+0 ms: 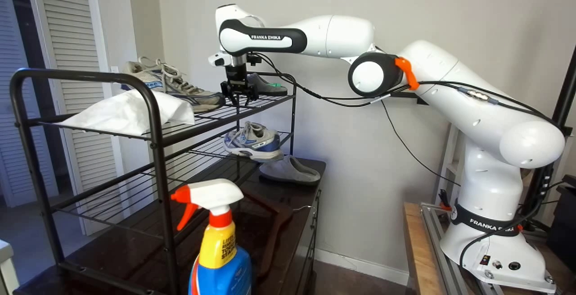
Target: Move the shoe rack backwards.
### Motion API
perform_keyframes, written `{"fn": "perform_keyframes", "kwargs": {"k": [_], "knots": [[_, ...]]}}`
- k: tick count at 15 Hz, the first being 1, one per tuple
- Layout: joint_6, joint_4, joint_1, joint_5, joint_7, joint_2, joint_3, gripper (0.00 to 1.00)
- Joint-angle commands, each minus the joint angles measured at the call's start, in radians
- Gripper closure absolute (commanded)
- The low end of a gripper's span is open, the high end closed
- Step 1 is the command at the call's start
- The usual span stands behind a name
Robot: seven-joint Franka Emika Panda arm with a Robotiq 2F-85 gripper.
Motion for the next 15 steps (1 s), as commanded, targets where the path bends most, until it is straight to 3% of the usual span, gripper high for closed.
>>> {"fn": "perform_keyframes", "kwargs": {"k": [1,15], "knots": [[-0.016,0.012,0.012,-0.001,0.017,-0.01,-0.001,0.7],[-0.027,0.009,0.014,0.008,0.006,-0.027,0.008,0.7]]}}
